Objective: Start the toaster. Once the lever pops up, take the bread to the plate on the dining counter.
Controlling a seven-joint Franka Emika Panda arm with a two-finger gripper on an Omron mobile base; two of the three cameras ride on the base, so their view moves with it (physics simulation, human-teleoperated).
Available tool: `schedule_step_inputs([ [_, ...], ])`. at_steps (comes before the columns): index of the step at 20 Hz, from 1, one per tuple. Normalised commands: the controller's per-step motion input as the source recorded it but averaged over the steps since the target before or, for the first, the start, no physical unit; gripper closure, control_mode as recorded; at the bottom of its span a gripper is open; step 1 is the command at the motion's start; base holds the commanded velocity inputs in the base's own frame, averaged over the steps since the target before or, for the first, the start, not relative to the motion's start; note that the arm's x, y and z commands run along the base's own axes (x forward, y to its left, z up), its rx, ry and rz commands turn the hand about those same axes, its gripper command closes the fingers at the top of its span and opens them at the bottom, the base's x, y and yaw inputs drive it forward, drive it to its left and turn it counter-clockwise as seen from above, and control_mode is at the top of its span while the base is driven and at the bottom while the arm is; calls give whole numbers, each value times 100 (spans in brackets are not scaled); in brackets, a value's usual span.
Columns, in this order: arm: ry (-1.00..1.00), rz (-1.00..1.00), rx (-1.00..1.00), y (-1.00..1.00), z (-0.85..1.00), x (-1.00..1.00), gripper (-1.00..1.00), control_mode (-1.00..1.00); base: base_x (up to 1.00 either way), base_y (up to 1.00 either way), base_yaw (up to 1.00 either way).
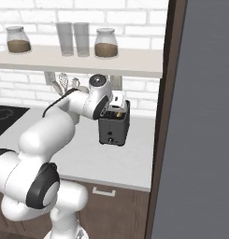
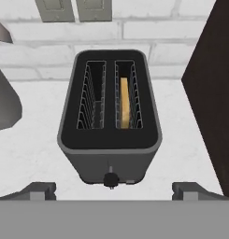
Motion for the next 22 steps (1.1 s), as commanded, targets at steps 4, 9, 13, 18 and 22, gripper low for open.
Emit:
schedule_step_inputs([
  [4, -2, 0, 0, 0, -1, 0, -100, -100, 0, 0, 0],
  [9, -5, 0, 0, 0, 0, 0, -100, -100, 0, 0, 0],
  [13, -9, 0, 0, 0, 0, 0, -100, -100, 0, 0, 0],
  [18, -5, 0, 0, 0, -2, 0, -100, -100, 0, 0, 0],
  [22, 0, 0, 0, 0, -7, 0, -100, -100, 0, 0, 0],
])
